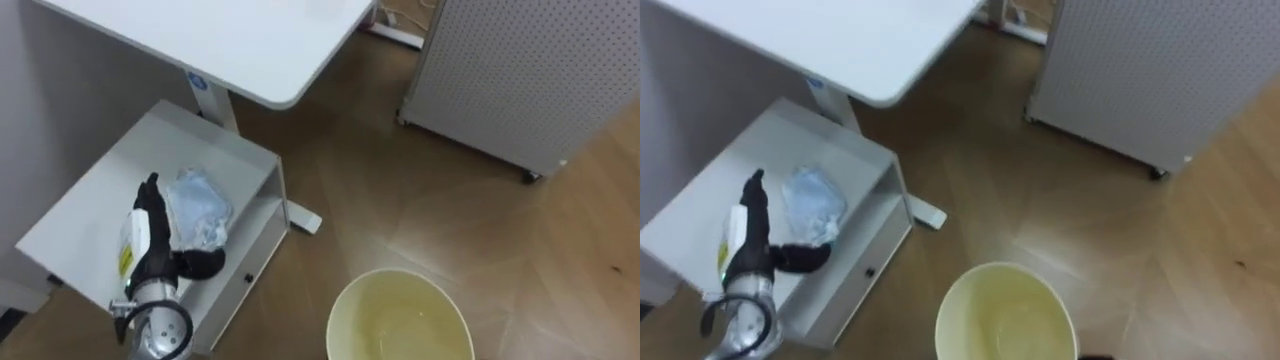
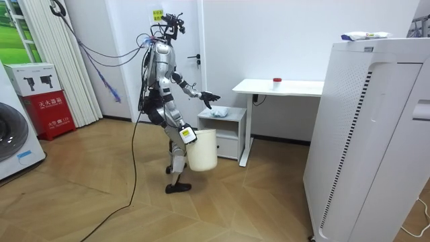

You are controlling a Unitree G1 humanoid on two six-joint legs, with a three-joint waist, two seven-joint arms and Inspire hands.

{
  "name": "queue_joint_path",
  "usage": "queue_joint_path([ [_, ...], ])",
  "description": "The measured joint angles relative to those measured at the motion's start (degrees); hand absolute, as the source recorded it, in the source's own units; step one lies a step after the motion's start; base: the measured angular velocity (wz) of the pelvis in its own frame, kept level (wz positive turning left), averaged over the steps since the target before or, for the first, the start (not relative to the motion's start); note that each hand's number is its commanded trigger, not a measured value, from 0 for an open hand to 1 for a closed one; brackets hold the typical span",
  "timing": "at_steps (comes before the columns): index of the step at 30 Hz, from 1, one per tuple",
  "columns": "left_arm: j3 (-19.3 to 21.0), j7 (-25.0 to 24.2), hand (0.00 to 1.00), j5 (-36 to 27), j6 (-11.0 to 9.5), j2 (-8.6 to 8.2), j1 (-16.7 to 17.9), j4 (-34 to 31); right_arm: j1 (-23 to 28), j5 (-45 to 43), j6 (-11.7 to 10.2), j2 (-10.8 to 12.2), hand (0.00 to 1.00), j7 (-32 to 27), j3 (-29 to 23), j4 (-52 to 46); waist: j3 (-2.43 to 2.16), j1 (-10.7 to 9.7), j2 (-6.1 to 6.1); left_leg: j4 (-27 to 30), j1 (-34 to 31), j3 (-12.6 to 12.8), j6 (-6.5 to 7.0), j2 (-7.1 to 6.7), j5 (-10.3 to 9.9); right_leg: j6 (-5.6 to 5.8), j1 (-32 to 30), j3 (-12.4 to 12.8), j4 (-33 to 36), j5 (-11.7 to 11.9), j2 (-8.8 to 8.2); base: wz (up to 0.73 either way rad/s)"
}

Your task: Pick garbage

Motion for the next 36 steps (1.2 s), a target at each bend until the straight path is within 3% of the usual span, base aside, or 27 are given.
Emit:
queue_joint_path([
  [8,-1.9,2.1,0.0,0.0,0.0,0.77,-1.8,-0.1,-0.6,1.9,-0.2,0.1,1.0,-0.6,0.6,-1.5,0.05,-0.7,-0.03,1.5,-3.4,-0.2,-0.33,0.23,-0.4,-0.5,-3.5,-0.1,2.2,-1.1,-0.04,0.02],
  [13,-2.0,2.6,0.0,0.0,0.0,0.99,-2.2,1.5,-0.7,2.2,-0.1,0.3,1.0,-1.3,2.2,-2.7,0.08,-1.2,-0.06,3.1,-4.7,-0.1,-0.68,1.3,-1.3,-0.86,-4.7,-0.1,2.9,-1.4,0.68,-0.07],
  [15,-2.0,2.9,0.0,0.0,0.0,1.82,-2.7,2.6,-0.7,2.2,-0.1,0.2,1.0,-1.5,2.2,-3.7,0.15,-1.3,-0.12,4.5,-6.1,-0.2,-0.79,2.02,-1.9,-1.1,-6.0,0.0,3.7,-1.6,1.17,-0.12],
  [19,-3.2,3.2,0.0,-0.1,0.1,2.65,-2.7,4.1,-0.7,2.2,0.0,0.2,1.0,-1.5,2.3,-4.5,0.24,-2.4,-0.18,5.6,-7.9,-0.8,-0.85,1.75,-2.1,-1.03,-7.6,0.0,5.3,-2.3,1.04,0.06],
  [26,-5.7,2.9,0.0,0.1,1.4,3.04,-2.8,4.5,-0.7,2.9,-0.1,-0.3,1.0,-1.1,2.2,-7.0,0.45,-2.9,-0.5,9.1,-11.8,-1.2,-0.72,2.28,-3.6,-1.14,-11.5,0.1,9.0,-3.6,1.04,0.0],
  [34,-7.2,1.7,0.0,1.2,3.4,5.24,-3.8,4.6,0.5,4.9,0.0,-1.5,1.0,-1.3,2.7,-11.7,0.43,-4.2,-0.56,12.6,-16.7,-2.0,-0.62,2.05,-4.3,-1.21,-16.1,0.0,12.5,-4.7,0.58,0.02],
  [35,-7.5,1.7,0.56,1.6,3.5,5.31,-4.2,5.1,0.5,5.2,0.0,-1.8,1.0,-1.4,3.1,-12.0,0.43,-4.2,-0.57,13.0,-17.1,-2.0,-0.55,2.04,-4.3,-1.21,-16.6,0.0,12.9,-4.7,0.5,0.0],
  [36,-7.5,1.6,0.77,1.7,3.6,5.36,-4.4,5.2,0.5,5.2,0.0,-2.1,1.0,-1.6,3.5,-12.5,0.44,-4.2,-0.55,13.5,-17.5,-2.1,-0.42,2.1,-4.5,-1.2,-16.9,0.0,13.3,-4.7,0.48,0.0],
])
